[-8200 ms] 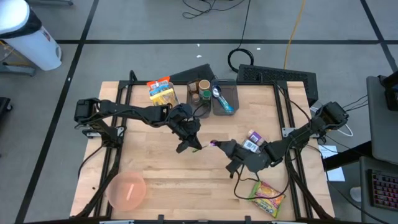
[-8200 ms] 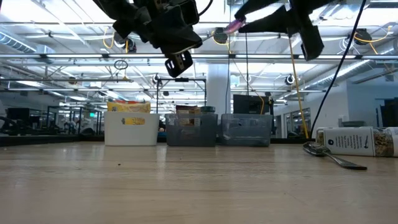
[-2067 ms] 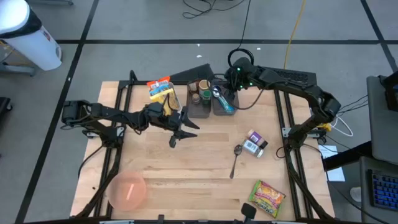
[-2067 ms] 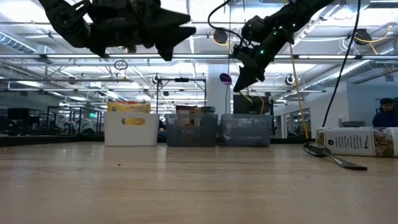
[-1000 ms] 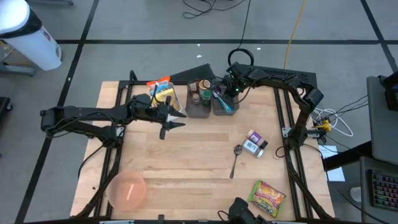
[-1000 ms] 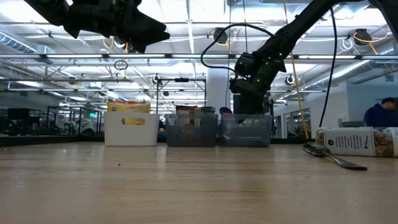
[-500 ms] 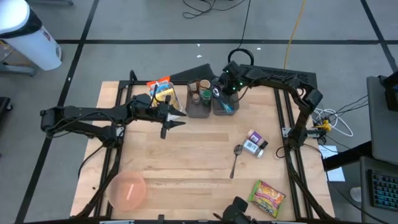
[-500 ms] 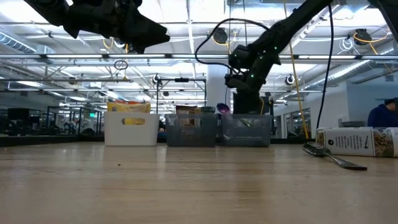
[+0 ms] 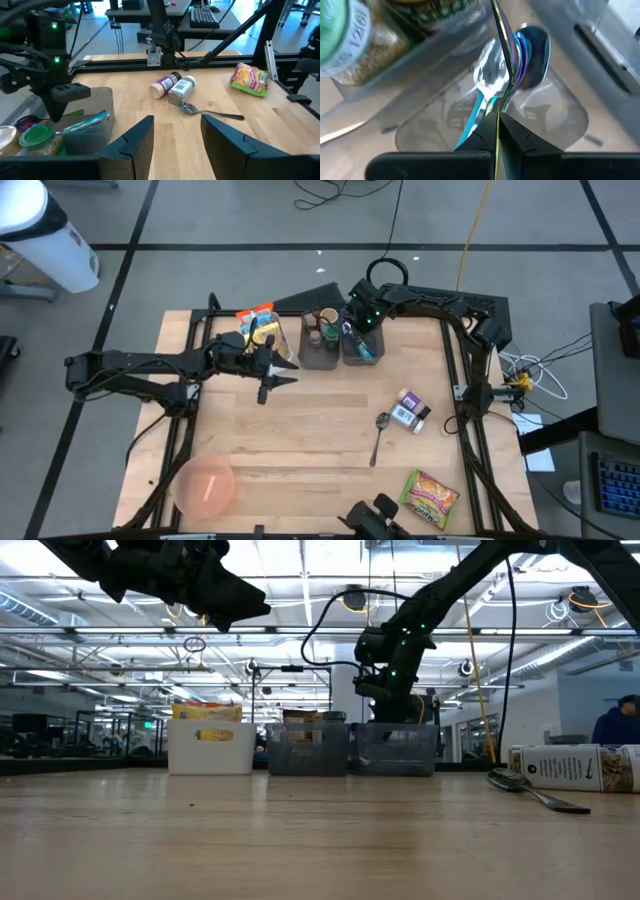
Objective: Pick & Place Food Item
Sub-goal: Put the purple spoon into the right black bin
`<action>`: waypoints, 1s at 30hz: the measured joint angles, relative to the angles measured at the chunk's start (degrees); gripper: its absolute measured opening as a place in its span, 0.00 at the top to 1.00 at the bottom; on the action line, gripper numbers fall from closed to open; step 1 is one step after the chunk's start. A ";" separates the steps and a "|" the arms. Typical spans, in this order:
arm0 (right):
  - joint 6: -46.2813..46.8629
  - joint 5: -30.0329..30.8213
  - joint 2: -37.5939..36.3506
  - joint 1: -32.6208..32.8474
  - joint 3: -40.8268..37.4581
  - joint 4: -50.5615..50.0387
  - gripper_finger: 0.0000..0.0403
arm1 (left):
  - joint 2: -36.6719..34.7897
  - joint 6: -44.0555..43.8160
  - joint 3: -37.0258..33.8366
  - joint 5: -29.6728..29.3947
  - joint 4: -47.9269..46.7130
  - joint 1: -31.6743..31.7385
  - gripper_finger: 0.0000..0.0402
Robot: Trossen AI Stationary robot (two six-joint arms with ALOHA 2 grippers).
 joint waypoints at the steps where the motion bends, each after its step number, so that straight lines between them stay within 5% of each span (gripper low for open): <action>1: 0.43 -0.08 0.01 0.00 0.00 -0.37 1.00 | 0.00 0.00 0.00 0.00 -0.24 0.00 0.58; 30: 4.24 -0.68 1.57 -1.18 0.01 -1.33 1.00 | 0.00 2.04 0.00 0.00 -0.76 0.00 0.58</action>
